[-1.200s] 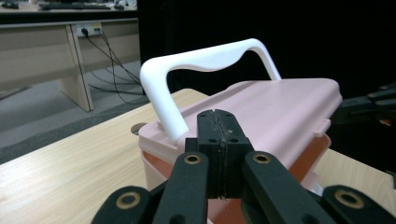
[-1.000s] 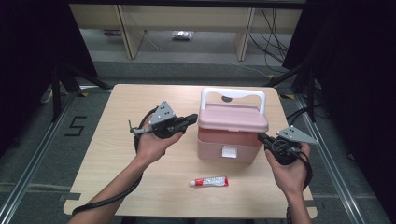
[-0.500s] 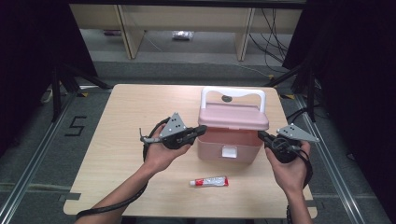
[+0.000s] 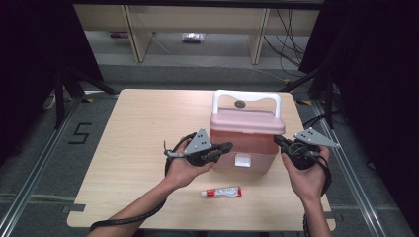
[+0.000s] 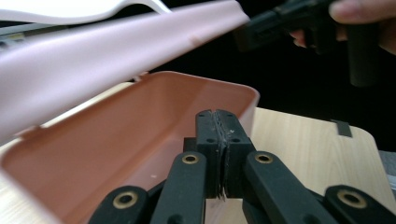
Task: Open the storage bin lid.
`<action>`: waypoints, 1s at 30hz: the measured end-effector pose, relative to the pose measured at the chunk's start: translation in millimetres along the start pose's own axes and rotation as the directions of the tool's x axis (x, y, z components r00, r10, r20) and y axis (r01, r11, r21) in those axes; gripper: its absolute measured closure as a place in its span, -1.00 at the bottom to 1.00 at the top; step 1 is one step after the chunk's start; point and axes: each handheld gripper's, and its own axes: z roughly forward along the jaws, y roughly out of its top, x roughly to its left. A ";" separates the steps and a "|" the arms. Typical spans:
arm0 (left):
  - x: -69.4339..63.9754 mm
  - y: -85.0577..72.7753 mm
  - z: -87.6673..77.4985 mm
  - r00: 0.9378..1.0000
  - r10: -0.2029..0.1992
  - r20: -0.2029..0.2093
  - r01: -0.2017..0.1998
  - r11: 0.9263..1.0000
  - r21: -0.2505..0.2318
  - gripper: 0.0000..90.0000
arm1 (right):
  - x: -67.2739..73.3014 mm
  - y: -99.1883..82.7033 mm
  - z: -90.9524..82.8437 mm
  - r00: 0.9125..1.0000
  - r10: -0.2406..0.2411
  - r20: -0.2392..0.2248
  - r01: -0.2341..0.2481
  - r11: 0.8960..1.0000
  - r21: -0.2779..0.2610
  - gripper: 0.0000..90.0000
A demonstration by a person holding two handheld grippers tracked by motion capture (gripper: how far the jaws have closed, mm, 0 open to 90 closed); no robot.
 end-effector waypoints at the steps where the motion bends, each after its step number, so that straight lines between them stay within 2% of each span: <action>1: -0.8 -1.5 1.7 1.000 0.007 0.007 -0.007 1.000 0.002 0.94 | 0.5 0.4 -0.2 1.000 0.006 0.002 -0.006 1.000 -0.003 1.00; 3: -3.9 -5.7 6.0 1.000 0.004 0.019 -0.004 1.000 0.007 0.93 | 1.0 0.9 -0.6 1.000 0.021 0.000 -0.021 1.000 0.008 1.00; 4: -4.8 -7.4 7.9 1.000 0.006 0.022 -0.006 1.000 0.009 0.93 | -1.7 1.4 -0.1 1.000 -0.015 -0.001 0.015 1.000 -0.001 1.00; 5: -5.7 -8.7 9.5 1.000 0.010 0.027 -0.011 1.000 0.010 0.93 | -1.8 1.7 -0.4 1.000 -0.017 0.001 0.017 1.000 0.000 1.00; 6: -6.9 -10.1 11.1 1.000 0.009 0.028 -0.009 1.000 0.008 0.93 | -1.9 2.8 -2.5 1.000 -0.022 0.007 0.022 0.999 0.027 1.00; 9: -9.9 -13.2 15.6 0.999 0.028 0.040 -0.029 0.999 0.020 0.94 | 1.4 3.2 -1.3 1.000 0.020 0.002 -0.020 0.999 0.025 1.00; 10: -10.9 -14.4 17.3 0.998 0.036 0.042 -0.037 0.999 0.023 0.93 | -1.5 4.5 -0.7 1.000 -0.020 0.004 0.020 1.000 0.018 1.00; 11: -11.9 -15.6 19.0 0.998 0.041 0.044 -0.042 0.999 0.025 0.93 | -0.5 4.0 1.8 1.000 -0.004 -0.005 0.004 1.000 0.000 1.00; 12: -12.4 -16.8 20.6 0.998 0.046 0.046 -0.047 0.998 0.033 0.93 | 0.5 4.4 2.1 1.000 0.012 -0.009 -0.012 1.000 0.008 1.00; 15: -13.4 -20.0 25.5 0.997 0.056 0.051 -0.058 0.997 0.045 0.94 | 0.7 5.2 3.3 1.000 -0.003 -0.003 0.003 1.000 0.002 1.00; 16: -14.0 -21.1 27.8 0.997 0.055 0.051 -0.057 0.998 0.041 0.94 | -0.1 5.3 3.7 1.000 -0.017 0.004 0.017 1.000 -0.007 1.00; 17: -14.3 -21.8 29.0 0.997 0.060 0.048 -0.063 0.997 0.049 0.94 | 3.0 5.3 3.6 1.000 0.022 -0.003 -0.022 1.000 0.006 1.00; 18: -14.5 -22.5 30.8 0.997 0.068 0.046 -0.070 0.996 0.050 0.94 | 1.4 5.7 4.2 1.000 -0.005 0.000 0.005 1.000 -0.001 1.00; 19: -14.7 -23.1 32.2 0.996 0.078 0.042 -0.080 0.995 0.051 0.94 | 1.5 5.8 4.1 1.000 -0.007 0.003 0.007 1.000 -0.002 1.00; 23: -16.0 -26.1 37.3 0.995 0.097 0.037 -0.100 0.993 0.059 0.95 | 1.6 6.2 4.1 1.000 -0.003 -0.003 0.003 1.000 -0.001 1.00; 30: -16.1 -32.2 43.0 0.995 0.098 0.034 -0.100 0.993 0.068 0.97 | 1.9 6.4 4.4 1.000 0.006 -0.006 -0.006 1.000 -0.001 1.00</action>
